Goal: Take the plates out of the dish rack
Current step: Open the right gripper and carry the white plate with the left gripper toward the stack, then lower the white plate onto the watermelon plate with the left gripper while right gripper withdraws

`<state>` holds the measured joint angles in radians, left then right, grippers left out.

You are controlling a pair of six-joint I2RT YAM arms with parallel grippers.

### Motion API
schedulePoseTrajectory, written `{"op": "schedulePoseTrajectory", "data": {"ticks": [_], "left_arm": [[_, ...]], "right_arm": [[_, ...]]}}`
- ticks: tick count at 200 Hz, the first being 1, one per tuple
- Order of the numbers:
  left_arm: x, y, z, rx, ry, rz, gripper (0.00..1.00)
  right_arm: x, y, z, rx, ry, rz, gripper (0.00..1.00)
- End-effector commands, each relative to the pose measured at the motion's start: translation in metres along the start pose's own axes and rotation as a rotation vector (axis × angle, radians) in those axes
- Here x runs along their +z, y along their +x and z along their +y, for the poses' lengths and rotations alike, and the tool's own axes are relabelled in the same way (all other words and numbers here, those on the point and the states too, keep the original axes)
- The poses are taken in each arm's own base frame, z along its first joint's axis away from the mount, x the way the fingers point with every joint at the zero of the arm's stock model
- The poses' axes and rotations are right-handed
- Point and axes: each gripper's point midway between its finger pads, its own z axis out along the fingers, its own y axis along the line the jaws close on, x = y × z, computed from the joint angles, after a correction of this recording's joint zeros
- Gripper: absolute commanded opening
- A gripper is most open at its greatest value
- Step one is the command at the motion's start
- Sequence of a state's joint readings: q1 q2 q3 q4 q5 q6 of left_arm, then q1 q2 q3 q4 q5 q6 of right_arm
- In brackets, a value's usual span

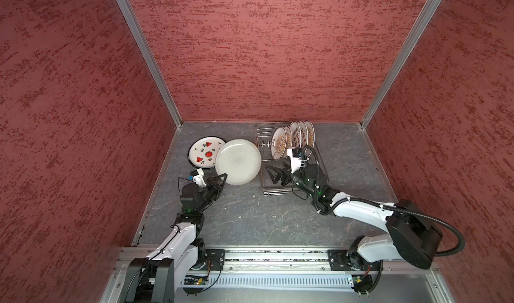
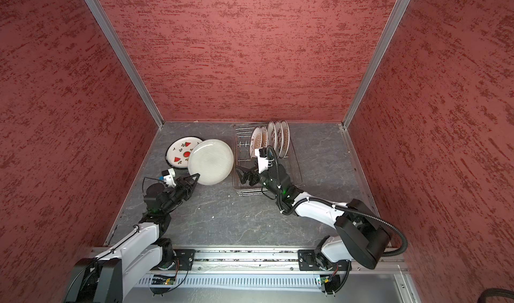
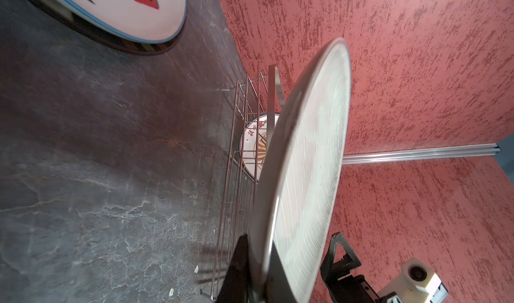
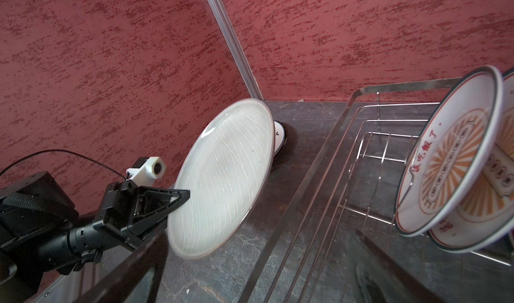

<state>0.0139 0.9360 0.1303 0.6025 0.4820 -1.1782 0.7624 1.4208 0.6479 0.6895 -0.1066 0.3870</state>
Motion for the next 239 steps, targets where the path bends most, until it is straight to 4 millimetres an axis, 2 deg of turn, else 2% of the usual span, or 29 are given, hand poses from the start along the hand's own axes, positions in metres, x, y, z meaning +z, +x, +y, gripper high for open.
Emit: {"op": "schedulePoseTrajectory", "data": {"ticks": [1,6,23,42,75,119,162,207,239], "left_arm": [[-0.003,-0.035,-0.056,0.056,0.162,-0.116,0.0],[-0.003,-0.038,-0.055,0.051,0.162,-0.123,0.0],[-0.004,-0.048,-0.051,0.033,0.149,-0.151,0.0],[-0.004,-0.059,-0.046,0.022,0.129,-0.187,0.0],[-0.004,-0.077,-0.035,0.02,0.067,-0.27,0.0],[-0.005,-0.095,-0.021,0.002,0.014,-0.334,0.0],[0.001,-0.106,-0.011,-0.006,-0.017,-0.356,0.0],[0.004,-0.121,0.004,-0.029,-0.061,-0.403,0.0],[0.013,-0.132,0.014,-0.052,-0.077,-0.41,0.0]], "right_arm": [[0.01,-0.015,0.022,-0.019,-0.094,-0.018,0.99],[0.015,-0.006,0.019,-0.016,-0.092,0.009,0.99],[0.025,0.001,0.018,-0.023,-0.09,0.05,0.99],[0.033,0.003,0.017,-0.025,-0.088,0.057,0.99],[0.049,0.007,0.028,-0.041,-0.136,0.087,0.99],[0.074,0.008,0.027,-0.039,-0.099,0.107,0.99],[0.096,0.019,0.034,-0.074,-0.111,0.163,0.99],[0.101,0.033,0.063,-0.116,-0.288,0.207,0.99],[0.119,0.04,0.051,-0.147,-0.215,0.254,0.99]]}}
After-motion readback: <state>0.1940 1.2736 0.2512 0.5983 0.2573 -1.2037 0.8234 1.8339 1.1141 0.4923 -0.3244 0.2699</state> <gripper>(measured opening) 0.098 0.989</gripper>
